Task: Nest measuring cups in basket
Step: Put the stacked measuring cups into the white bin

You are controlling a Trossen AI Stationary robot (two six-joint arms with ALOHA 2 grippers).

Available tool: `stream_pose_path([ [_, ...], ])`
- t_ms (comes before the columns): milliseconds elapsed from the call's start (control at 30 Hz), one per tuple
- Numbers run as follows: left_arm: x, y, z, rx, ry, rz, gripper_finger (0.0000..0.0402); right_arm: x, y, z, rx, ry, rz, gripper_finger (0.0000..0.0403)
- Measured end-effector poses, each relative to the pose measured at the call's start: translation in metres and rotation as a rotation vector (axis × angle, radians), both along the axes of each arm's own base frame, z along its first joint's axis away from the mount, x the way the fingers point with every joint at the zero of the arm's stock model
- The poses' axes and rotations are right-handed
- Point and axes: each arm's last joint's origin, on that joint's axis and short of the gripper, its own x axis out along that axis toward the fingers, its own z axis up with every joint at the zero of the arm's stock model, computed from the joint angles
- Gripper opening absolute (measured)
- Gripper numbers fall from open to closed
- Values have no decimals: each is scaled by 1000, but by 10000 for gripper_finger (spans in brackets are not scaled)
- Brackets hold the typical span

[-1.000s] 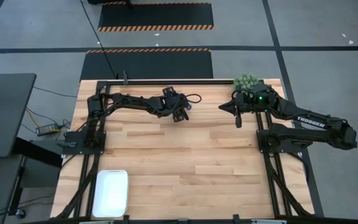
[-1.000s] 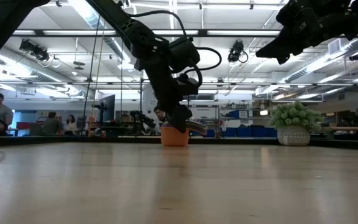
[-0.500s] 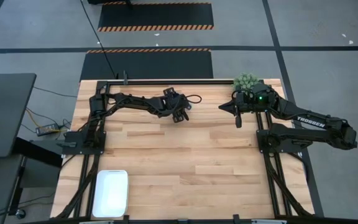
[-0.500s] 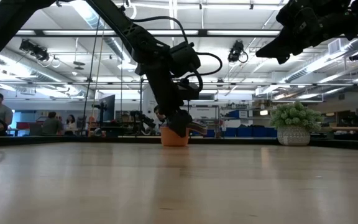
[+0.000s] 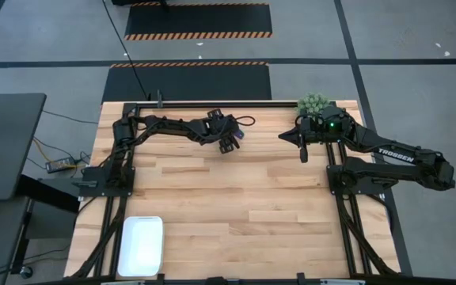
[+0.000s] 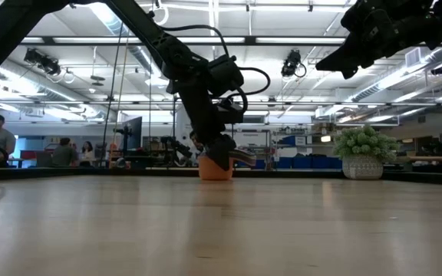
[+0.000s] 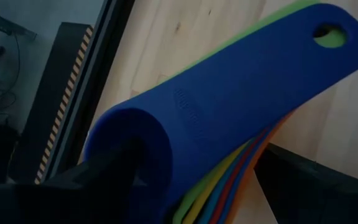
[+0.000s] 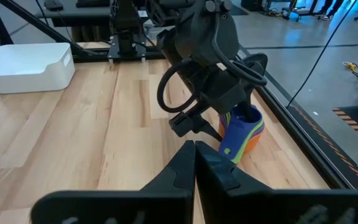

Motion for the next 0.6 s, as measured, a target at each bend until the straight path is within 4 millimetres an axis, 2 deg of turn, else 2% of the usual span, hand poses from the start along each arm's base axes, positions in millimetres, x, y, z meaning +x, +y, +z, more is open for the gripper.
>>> stream_pose_path([
  [600, 0, -1, -1, 21, 31, -37, 311, 0, 0, 0, 0, 0, 0, 18],
])
